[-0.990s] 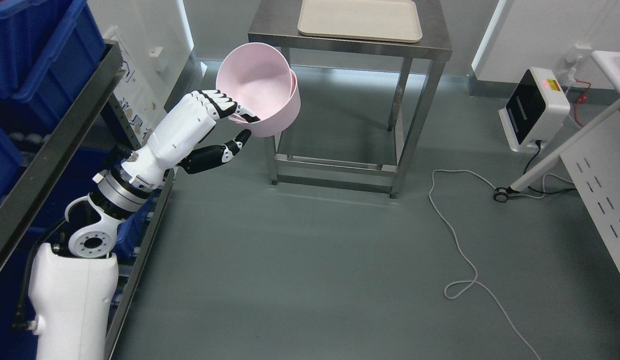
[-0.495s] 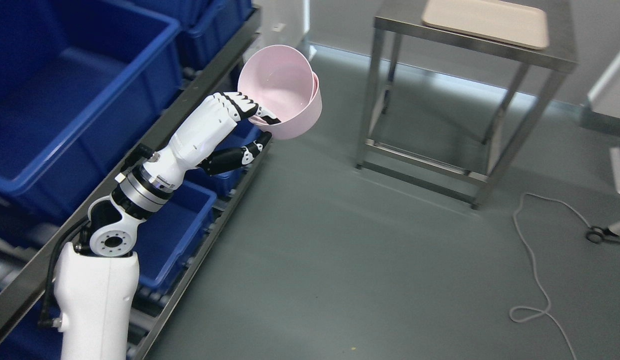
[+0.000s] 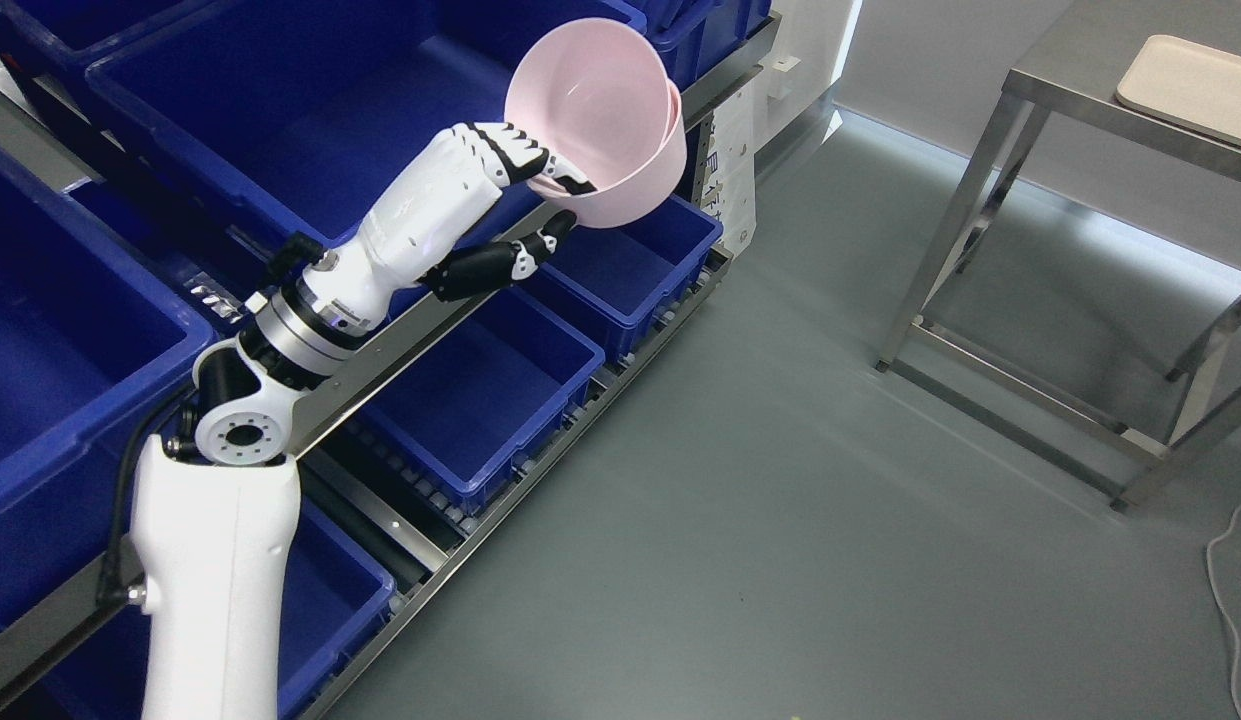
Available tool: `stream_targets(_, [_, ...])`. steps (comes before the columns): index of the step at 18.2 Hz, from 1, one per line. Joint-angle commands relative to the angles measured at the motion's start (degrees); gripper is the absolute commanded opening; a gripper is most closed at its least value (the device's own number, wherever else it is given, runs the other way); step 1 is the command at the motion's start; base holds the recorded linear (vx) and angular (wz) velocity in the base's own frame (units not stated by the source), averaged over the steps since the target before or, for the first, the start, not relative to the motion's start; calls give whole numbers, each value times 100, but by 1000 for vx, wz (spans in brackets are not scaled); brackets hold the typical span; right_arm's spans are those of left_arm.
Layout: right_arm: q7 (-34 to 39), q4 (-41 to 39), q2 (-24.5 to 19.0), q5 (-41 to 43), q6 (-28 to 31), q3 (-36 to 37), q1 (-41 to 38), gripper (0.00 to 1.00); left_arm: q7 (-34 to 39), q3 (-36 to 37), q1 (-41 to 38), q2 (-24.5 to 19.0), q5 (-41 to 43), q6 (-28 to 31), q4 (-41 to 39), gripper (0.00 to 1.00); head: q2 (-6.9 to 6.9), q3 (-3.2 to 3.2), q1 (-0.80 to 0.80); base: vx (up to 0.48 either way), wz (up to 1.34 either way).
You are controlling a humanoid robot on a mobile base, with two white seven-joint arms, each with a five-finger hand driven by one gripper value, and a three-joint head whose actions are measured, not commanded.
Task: Stack pink IKEA bowls on left shelf middle
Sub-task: 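Carry the stacked bowls toward the blue bin shelf while turning, then lower the stacked bowls into the middle blue bin and release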
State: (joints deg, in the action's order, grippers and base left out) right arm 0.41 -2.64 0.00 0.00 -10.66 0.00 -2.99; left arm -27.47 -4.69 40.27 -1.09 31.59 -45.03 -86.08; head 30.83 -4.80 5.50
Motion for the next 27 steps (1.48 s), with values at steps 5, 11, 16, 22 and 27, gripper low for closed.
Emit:
stream_targets(5, [-23,0,100,-44,2,53,0,100,-750,21,1096,9,400,3,30,8,0,0,0,2,80])
stream_targets(11, [-23,0,100,-44,2,53,0,100,-997,-24,1431,9,409,3,47,8,0,0,0,-24,332])
stream_targets(16, [-23,0,100,-44,2,53,0,100,-1147,143,1686,9,777,3,56,8,0,0,0,-25,651])
stream_targets(22, [-23,0,100,-44,2,53,0,100,-1147,451,1870,9,1182,337,381,9,0,0,0,-8,660])
stream_targets(27, [-23,0,100,-44,2,53,0,100,-1147,495,1932,9,1235,530,390,9,0,0,0,14,312])
